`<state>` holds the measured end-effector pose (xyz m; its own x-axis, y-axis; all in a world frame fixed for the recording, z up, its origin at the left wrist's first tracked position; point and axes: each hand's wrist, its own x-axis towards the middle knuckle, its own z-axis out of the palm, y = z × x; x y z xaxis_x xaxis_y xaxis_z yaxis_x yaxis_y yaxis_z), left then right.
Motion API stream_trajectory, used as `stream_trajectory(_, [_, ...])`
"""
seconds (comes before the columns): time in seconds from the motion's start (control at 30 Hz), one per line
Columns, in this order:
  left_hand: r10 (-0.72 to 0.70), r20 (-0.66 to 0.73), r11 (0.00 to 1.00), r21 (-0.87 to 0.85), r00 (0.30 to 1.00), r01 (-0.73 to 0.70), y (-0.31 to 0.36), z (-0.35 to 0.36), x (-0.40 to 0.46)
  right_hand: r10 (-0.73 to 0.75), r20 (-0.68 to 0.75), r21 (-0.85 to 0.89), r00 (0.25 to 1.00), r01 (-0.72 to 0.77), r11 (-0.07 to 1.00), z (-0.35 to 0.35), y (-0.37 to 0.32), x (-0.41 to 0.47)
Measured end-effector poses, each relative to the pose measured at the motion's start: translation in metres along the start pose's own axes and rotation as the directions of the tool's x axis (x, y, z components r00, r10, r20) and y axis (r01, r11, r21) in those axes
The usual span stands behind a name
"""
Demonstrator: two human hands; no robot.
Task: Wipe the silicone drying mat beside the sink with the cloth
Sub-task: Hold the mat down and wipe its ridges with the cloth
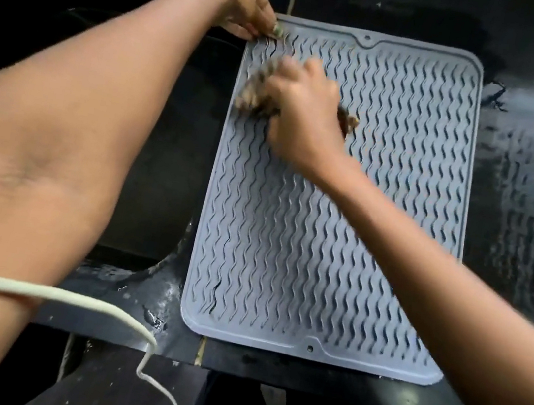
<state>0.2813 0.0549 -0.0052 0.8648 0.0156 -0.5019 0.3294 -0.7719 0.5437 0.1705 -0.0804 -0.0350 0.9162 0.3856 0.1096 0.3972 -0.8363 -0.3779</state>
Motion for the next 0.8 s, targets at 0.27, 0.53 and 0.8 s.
stream_trajectory(0.27, [-0.052,0.060,0.998,-0.034,0.997,0.054,0.010,-0.006,-0.001,-0.112,0.101,0.237,0.989,0.085,0.968,-0.024,-0.021,-0.020])
stream_trajectory(0.53, [-0.056,0.126,0.997,0.055,0.990,0.050,0.014,-0.001,-0.001,-0.049,0.073,-0.134,0.996,0.059,0.989,0.010,-0.018,0.028])
stream_trajectory(0.8, [-0.148,0.055,0.989,0.031,0.987,0.146,0.022,0.000,-0.002,-0.362,0.376,0.233,0.853,0.291,0.928,-0.009,-0.071,-0.109])
